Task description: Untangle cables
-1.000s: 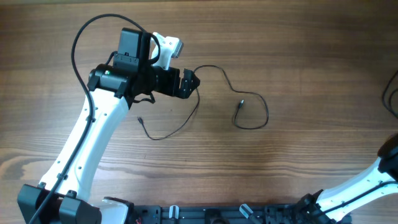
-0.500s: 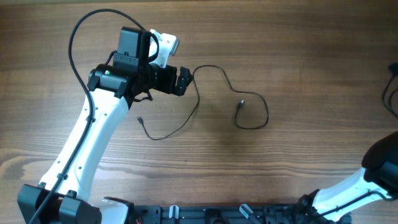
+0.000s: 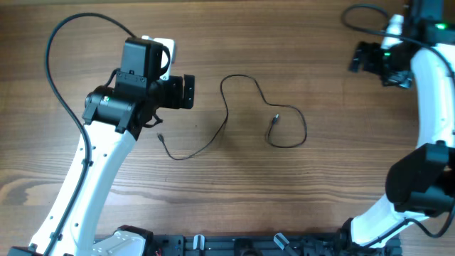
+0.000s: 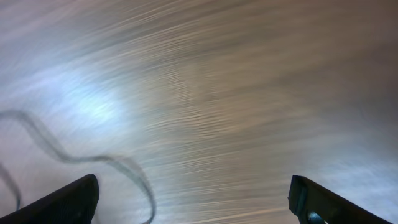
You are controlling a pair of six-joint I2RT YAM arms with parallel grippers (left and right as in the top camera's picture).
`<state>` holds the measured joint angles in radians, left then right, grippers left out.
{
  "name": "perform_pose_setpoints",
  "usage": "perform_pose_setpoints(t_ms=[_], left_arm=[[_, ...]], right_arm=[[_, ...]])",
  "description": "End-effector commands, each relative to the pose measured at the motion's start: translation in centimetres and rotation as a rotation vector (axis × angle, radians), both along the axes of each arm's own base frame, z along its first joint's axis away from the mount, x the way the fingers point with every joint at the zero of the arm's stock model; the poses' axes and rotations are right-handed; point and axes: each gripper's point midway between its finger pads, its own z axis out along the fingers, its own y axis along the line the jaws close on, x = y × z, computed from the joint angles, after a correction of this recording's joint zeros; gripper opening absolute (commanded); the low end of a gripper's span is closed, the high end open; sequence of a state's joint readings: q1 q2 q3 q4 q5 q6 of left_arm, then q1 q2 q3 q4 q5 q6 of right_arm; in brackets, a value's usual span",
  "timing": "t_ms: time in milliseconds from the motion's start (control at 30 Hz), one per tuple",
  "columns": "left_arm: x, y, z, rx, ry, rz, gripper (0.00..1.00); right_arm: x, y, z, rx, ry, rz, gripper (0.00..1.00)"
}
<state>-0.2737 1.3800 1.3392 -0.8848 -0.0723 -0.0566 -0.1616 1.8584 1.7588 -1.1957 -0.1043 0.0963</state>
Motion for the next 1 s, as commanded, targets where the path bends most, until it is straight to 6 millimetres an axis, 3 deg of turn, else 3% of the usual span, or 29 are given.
perform_pose_setpoints(t_ms=[0,167,300,400,667,867,967], left_arm=[[-0.1,3.0,0.3,0.03,-0.009,0.185,1.0],[-0.3,5.7,-0.1,-0.013,0.014,0.331,1.0],[-0.4,6.5,-0.3,-0.025,0.029,0.355,1.0],[-0.4,6.5,-0.2,-0.024,0.028,0.355,1.0],[-0.4,6.3,-0.2,-0.018,0.027,0.332,1.0],[-0.2,6.2,-0.2,-0.023,0.023,0.33,1.0],[-0.2,6.2,-0.2,-0.026,0.023,0.328,1.0]], right_arm=[[0.1,6.2,1.8,0.067,-0.06,0.27,1.0],[-0.5,11.2,1.7,0.066,-0.057,0.45,1.0],[-1.4,13.6,1.2,0.042,-0.044,0.608,1.0],[-2.0,13.6,0.0,0.04,-0.018,0.647,1.0],[-3.2,13.4,-6.9,0.076,0.057,0.538,1.0],[-3.1,13.9,-10.4,0.102,0.019,0.511,1.0],[-3.4,14.1,-11.2,0.118,0.012,0.517,1.0]])
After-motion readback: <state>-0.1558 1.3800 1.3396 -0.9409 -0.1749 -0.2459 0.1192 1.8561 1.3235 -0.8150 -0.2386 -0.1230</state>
